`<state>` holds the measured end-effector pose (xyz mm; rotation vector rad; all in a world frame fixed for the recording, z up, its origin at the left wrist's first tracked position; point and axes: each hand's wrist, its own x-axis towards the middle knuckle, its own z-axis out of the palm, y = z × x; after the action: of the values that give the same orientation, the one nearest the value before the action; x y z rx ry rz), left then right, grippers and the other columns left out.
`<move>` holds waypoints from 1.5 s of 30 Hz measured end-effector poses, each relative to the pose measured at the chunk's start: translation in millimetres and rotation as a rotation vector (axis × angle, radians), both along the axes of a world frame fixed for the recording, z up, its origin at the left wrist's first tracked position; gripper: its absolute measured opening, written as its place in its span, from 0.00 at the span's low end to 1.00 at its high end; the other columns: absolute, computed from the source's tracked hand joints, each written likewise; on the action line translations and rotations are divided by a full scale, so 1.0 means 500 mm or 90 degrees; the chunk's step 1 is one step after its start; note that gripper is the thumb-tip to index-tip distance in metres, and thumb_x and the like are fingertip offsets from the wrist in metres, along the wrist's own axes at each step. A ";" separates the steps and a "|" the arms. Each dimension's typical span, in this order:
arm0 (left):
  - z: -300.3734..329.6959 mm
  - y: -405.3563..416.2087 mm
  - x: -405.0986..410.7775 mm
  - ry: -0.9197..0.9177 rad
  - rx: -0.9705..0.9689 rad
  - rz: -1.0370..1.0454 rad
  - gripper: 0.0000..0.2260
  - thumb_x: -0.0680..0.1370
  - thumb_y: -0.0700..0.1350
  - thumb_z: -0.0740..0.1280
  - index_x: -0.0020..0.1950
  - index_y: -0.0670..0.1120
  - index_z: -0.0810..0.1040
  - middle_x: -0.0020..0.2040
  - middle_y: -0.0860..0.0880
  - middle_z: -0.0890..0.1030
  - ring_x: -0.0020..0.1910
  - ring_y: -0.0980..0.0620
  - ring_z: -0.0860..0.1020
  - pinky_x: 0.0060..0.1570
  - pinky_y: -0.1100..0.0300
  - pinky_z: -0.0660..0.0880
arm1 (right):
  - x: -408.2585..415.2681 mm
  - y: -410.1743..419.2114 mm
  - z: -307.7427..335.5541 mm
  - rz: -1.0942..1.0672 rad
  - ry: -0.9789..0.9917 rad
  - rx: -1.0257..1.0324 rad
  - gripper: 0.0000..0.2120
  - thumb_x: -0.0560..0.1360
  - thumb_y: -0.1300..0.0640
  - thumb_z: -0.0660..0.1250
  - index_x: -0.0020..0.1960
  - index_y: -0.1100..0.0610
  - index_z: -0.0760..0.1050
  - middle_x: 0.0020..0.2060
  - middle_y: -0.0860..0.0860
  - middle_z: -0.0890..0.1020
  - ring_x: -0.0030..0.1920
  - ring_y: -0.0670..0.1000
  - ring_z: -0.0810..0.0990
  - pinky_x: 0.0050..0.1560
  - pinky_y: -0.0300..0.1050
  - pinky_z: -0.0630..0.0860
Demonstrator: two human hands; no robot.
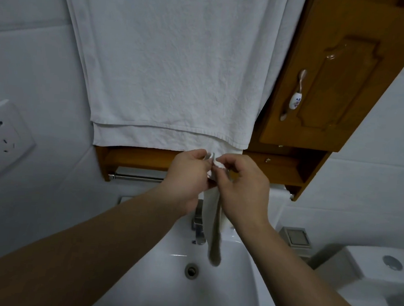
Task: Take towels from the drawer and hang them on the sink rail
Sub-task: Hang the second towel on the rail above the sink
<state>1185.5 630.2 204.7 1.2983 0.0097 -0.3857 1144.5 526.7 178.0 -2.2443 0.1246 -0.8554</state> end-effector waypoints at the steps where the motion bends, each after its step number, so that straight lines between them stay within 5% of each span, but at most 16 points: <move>1: 0.003 0.001 -0.004 0.017 -0.011 -0.002 0.15 0.81 0.35 0.62 0.68 0.43 0.72 0.53 0.44 0.81 0.52 0.46 0.82 0.46 0.56 0.81 | -0.002 -0.001 -0.006 0.001 -0.001 -0.021 0.04 0.76 0.56 0.71 0.51 0.50 0.81 0.44 0.40 0.79 0.42 0.36 0.75 0.44 0.23 0.68; 4: 0.004 0.003 -0.011 0.052 -0.026 -0.005 0.16 0.80 0.32 0.61 0.68 0.42 0.72 0.54 0.41 0.82 0.51 0.44 0.83 0.46 0.54 0.81 | -0.006 -0.005 -0.024 0.010 -0.011 -0.087 0.04 0.76 0.57 0.71 0.51 0.51 0.81 0.46 0.45 0.81 0.45 0.41 0.76 0.43 0.27 0.69; 11: 0.002 0.005 -0.018 0.081 0.061 0.040 0.12 0.79 0.32 0.60 0.39 0.44 0.73 0.49 0.37 0.80 0.48 0.42 0.80 0.51 0.48 0.76 | -0.015 -0.012 -0.046 0.069 0.066 -0.126 0.16 0.71 0.48 0.76 0.57 0.51 0.78 0.51 0.41 0.75 0.50 0.38 0.70 0.46 0.24 0.65; 15: 0.004 0.004 -0.025 0.088 0.086 0.037 0.09 0.79 0.32 0.60 0.44 0.44 0.75 0.53 0.36 0.81 0.51 0.39 0.82 0.46 0.49 0.80 | -0.010 -0.024 -0.048 0.085 0.084 -0.132 0.17 0.71 0.49 0.76 0.57 0.49 0.78 0.53 0.42 0.76 0.51 0.39 0.72 0.48 0.26 0.66; 22: 0.014 0.010 -0.030 0.088 0.138 -0.009 0.12 0.79 0.35 0.56 0.39 0.45 0.74 0.41 0.43 0.82 0.41 0.45 0.82 0.53 0.49 0.79 | -0.010 -0.047 -0.045 0.114 0.040 -0.105 0.09 0.74 0.58 0.73 0.53 0.50 0.80 0.49 0.42 0.79 0.48 0.41 0.77 0.48 0.31 0.74; 24: 0.022 0.014 -0.028 0.077 0.161 -0.039 0.11 0.78 0.34 0.55 0.47 0.43 0.75 0.42 0.42 0.83 0.46 0.43 0.83 0.52 0.51 0.79 | -0.011 -0.059 -0.033 0.126 0.059 0.051 0.11 0.73 0.61 0.73 0.52 0.50 0.79 0.47 0.43 0.81 0.46 0.42 0.80 0.46 0.34 0.77; 27: 0.016 0.021 -0.019 0.037 0.182 -0.060 0.23 0.78 0.32 0.54 0.72 0.46 0.67 0.45 0.38 0.85 0.44 0.43 0.83 0.52 0.51 0.79 | -0.011 -0.078 -0.008 0.144 0.076 0.262 0.10 0.74 0.65 0.71 0.51 0.52 0.79 0.42 0.44 0.83 0.42 0.40 0.81 0.42 0.35 0.77; 31: -0.005 0.034 -0.019 -0.040 0.245 -0.079 0.20 0.71 0.29 0.63 0.57 0.46 0.83 0.38 0.48 0.82 0.33 0.53 0.74 0.35 0.62 0.71 | -0.007 -0.106 0.016 0.169 0.076 0.333 0.08 0.78 0.65 0.66 0.52 0.55 0.80 0.39 0.47 0.83 0.39 0.41 0.81 0.39 0.33 0.77; 34: -0.014 0.042 -0.020 -0.127 0.314 -0.091 0.13 0.73 0.39 0.68 0.55 0.50 0.84 0.47 0.55 0.83 0.46 0.59 0.78 0.39 0.65 0.71 | -0.009 -0.121 0.028 0.198 0.102 0.320 0.09 0.78 0.65 0.65 0.53 0.55 0.80 0.42 0.53 0.84 0.42 0.45 0.81 0.42 0.36 0.79; 37: -0.019 0.043 -0.020 -0.221 0.369 -0.150 0.18 0.71 0.48 0.69 0.61 0.55 0.81 0.59 0.53 0.79 0.54 0.55 0.78 0.48 0.61 0.75 | -0.011 -0.129 0.036 0.229 0.117 0.299 0.09 0.79 0.65 0.65 0.53 0.54 0.80 0.44 0.52 0.84 0.44 0.46 0.82 0.46 0.40 0.80; 41: -0.022 0.041 -0.036 -0.270 0.375 -0.245 0.14 0.73 0.49 0.73 0.59 0.57 0.80 0.54 0.60 0.80 0.51 0.60 0.79 0.47 0.63 0.77 | -0.009 -0.134 0.040 0.252 0.127 0.266 0.10 0.78 0.66 0.66 0.53 0.55 0.81 0.41 0.48 0.84 0.43 0.46 0.82 0.45 0.40 0.79; 45: -0.043 0.044 -0.030 -0.249 0.375 -0.256 0.12 0.75 0.48 0.73 0.58 0.54 0.81 0.49 0.57 0.84 0.49 0.58 0.82 0.51 0.59 0.79 | -0.012 -0.140 0.044 0.255 0.127 0.255 0.09 0.77 0.67 0.66 0.53 0.56 0.81 0.39 0.45 0.84 0.42 0.43 0.82 0.43 0.36 0.78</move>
<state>1170.4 652.2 182.9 1.9501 -0.5061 -0.4834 1138.6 456.9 199.9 -1.8788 -0.0574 -0.3528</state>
